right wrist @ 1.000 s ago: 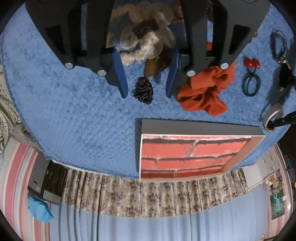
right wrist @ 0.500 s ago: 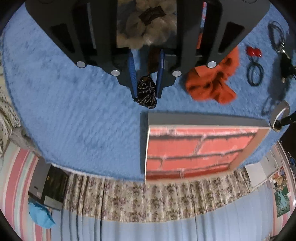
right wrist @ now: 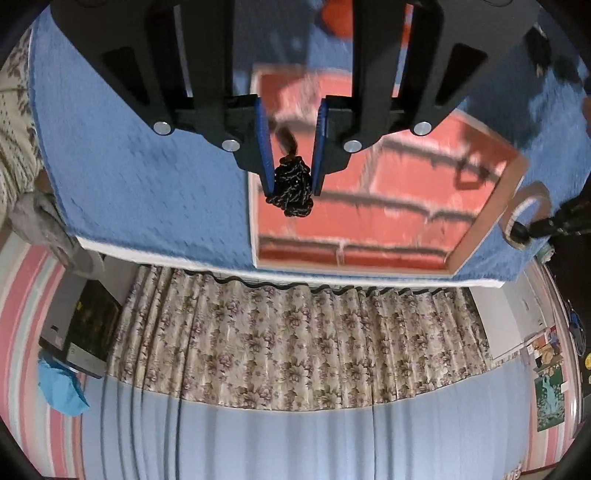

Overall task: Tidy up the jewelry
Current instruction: 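Lift and carry watch with left tool while right tool carries pendant to tray, then open right gripper dropping pendant in tray while left gripper releases watch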

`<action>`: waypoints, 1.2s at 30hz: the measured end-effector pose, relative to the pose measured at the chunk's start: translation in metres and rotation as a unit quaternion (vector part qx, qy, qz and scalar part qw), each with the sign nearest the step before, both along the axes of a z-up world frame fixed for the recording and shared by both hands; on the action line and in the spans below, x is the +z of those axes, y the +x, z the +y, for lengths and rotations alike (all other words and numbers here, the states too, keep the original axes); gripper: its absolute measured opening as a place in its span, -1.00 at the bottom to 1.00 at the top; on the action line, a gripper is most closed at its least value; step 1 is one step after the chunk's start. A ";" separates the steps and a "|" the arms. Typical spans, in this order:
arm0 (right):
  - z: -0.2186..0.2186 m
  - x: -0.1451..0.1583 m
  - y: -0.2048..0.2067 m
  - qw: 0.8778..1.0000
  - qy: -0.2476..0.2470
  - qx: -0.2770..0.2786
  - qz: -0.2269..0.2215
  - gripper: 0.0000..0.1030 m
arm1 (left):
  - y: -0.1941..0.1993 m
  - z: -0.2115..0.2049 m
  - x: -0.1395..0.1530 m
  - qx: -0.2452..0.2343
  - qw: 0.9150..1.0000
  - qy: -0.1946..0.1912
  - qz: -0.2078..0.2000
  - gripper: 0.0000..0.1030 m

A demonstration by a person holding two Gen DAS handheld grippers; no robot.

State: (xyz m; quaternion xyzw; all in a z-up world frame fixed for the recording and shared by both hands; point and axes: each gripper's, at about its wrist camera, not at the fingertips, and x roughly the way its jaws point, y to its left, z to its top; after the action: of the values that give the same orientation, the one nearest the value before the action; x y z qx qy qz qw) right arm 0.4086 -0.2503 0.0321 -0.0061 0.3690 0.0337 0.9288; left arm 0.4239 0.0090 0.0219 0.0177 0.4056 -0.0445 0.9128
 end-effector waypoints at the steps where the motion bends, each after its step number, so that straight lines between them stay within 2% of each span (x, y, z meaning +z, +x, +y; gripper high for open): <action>1: 0.004 -0.002 0.012 1.000 -0.004 0.002 0.006 -0.60 | 0.010 -0.003 -0.003 0.001 1.000 0.002 0.003 -0.91; 9: 0.024 -0.038 0.087 0.998 -0.021 0.020 0.060 -0.60 | 0.072 -0.018 -0.033 -0.003 0.999 0.002 0.033 -0.91; 13: 0.026 -0.054 0.110 0.997 -0.010 0.020 0.080 -0.60 | 0.094 -0.028 -0.053 -0.010 0.998 0.023 0.051 -0.91; 21: 0.039 -0.073 0.137 0.991 -0.004 0.031 0.129 -0.60 | 0.111 -0.037 -0.063 -0.021 0.998 0.038 0.052 -0.91; 24: 0.043 -0.083 0.140 0.989 -0.017 0.031 0.144 -0.60 | 0.114 -0.038 -0.068 -0.019 0.997 0.047 0.056 -0.91; 30: 0.044 -0.085 0.141 0.989 -0.020 0.029 0.144 -0.58 | 0.117 -0.034 -0.075 -0.015 0.996 0.047 0.071 -0.89; 34: 0.044 -0.082 0.138 0.989 -0.020 0.033 0.143 -0.28 | 0.117 -0.034 -0.075 -0.015 0.996 0.053 0.076 -0.85; 36: 0.041 -0.075 0.132 0.990 -0.014 0.039 0.134 -0.06 | 0.114 -0.034 -0.072 -0.017 0.995 0.054 0.078 -0.84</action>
State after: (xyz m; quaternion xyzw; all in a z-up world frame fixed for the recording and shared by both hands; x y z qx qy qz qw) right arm 0.5407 -0.2094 -0.0425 -0.0290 0.4904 0.0656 0.8685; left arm 0.5374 -0.0250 -0.0503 0.0704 0.4769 -0.0395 0.8752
